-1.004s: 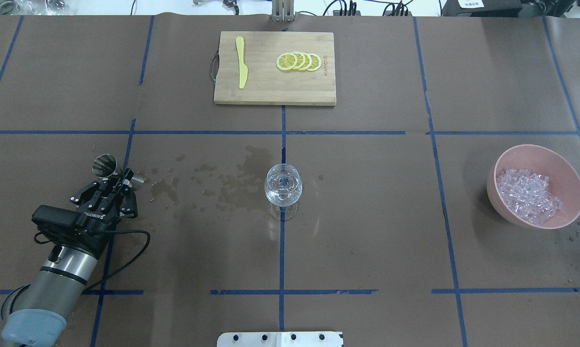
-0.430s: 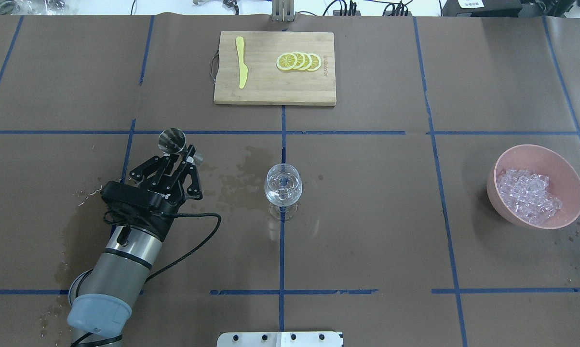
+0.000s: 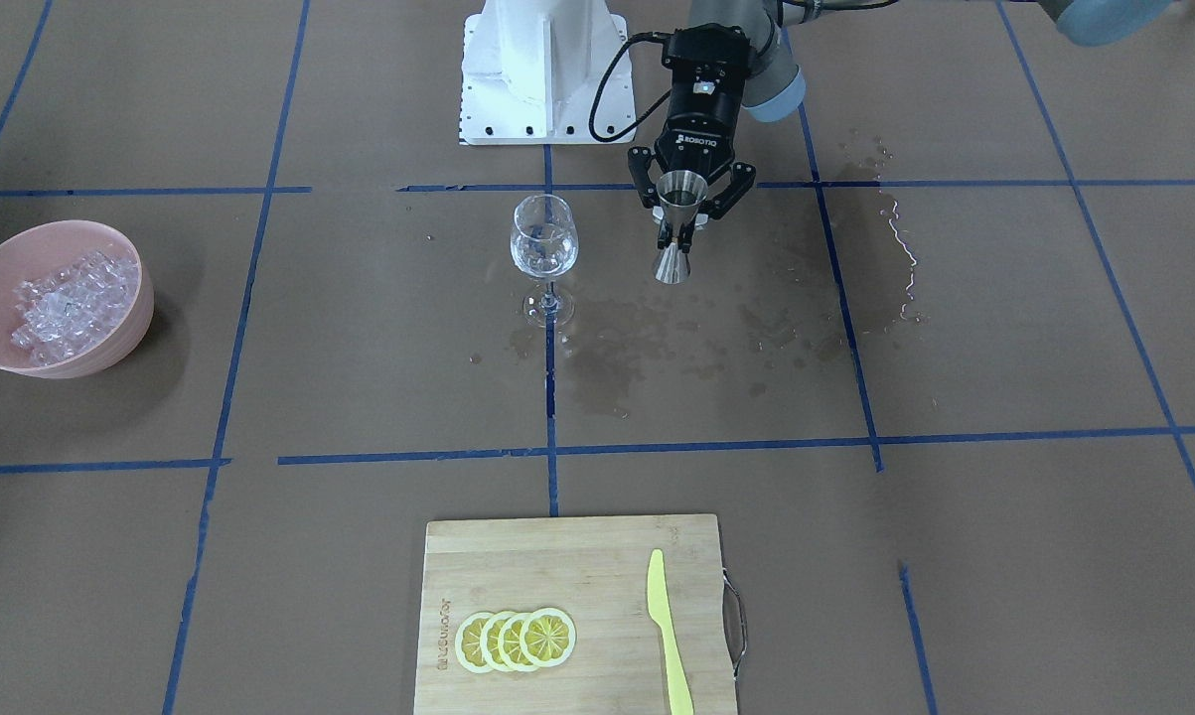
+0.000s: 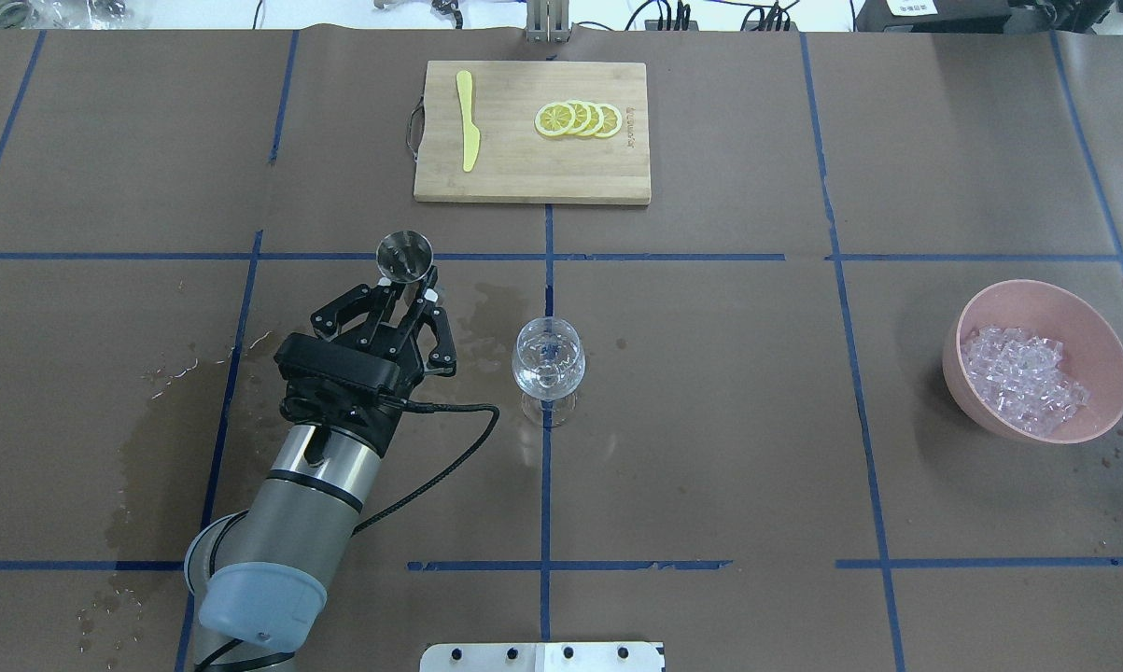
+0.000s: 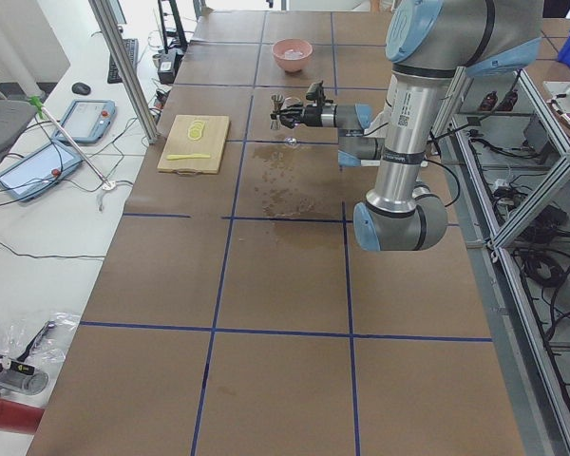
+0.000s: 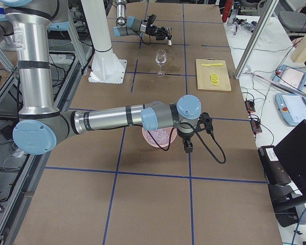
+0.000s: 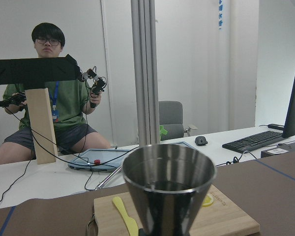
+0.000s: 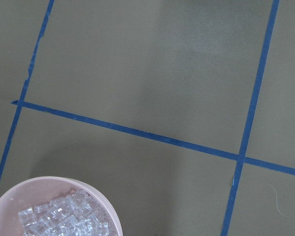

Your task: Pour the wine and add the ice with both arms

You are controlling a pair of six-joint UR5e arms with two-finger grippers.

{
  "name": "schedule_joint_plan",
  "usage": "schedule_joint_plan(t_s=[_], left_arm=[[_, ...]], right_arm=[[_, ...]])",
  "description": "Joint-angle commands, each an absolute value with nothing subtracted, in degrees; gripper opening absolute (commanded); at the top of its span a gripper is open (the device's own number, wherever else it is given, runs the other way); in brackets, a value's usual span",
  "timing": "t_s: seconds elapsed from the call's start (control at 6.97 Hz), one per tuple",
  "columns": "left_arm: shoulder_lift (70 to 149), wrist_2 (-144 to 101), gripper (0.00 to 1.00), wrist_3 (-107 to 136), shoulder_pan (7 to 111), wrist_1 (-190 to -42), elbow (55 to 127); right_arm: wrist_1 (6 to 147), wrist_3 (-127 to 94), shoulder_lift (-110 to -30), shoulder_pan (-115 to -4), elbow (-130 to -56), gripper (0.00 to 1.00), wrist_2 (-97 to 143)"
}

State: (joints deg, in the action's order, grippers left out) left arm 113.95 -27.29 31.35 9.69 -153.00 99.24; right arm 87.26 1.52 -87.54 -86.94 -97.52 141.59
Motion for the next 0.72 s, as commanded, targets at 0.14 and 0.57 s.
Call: schedule_joint_plan(t_s=[0.14,0.57], left_arm=[[114.9,-26.8,0.00,26.8,9.6,-144.4,99.6],[115.0,-26.7,0.00,12.2,8.4,-144.2,101.0]], right_arm=[[87.3,1.5,-87.5,-86.9,-97.6,1.00,141.7],[87.4,1.5,-87.5,-86.9,-97.6,1.00,141.9]])
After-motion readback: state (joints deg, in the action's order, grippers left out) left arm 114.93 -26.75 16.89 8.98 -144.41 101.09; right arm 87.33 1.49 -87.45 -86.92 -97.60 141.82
